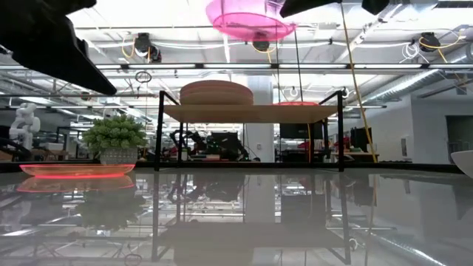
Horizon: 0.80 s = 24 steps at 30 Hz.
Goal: Place and stack plates onto a shelf
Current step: Stack the pink plate on on top of the orange transparent plate
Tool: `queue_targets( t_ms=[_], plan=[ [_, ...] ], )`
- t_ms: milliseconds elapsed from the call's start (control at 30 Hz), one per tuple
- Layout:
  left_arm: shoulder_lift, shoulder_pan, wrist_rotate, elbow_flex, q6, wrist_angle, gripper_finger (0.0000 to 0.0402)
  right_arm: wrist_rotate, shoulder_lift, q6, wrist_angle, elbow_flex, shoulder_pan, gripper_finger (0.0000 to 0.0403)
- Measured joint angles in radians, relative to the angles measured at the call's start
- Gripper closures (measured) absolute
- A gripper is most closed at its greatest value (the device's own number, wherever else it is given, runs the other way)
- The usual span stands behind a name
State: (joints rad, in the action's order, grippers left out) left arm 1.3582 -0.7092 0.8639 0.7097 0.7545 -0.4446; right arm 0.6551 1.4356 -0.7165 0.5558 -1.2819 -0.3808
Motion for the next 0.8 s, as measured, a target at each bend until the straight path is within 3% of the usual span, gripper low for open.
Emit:
queue_targets(
  t_ms=[533, 800],
  plan=[
    [0.000, 0.111, -0.081, 0.000, -0.245, 0.105, 0.0278, -0.006, -0.128, -0.082, 0.066, 0.000, 0.307, 0.0403],
    [0.000, 0.148, -0.134, 0.000, -0.320, 0.162, 0.0280, -0.176, -0.127, -0.088, 0.085, -0.001, 0.470, 0.0403]
  ],
)
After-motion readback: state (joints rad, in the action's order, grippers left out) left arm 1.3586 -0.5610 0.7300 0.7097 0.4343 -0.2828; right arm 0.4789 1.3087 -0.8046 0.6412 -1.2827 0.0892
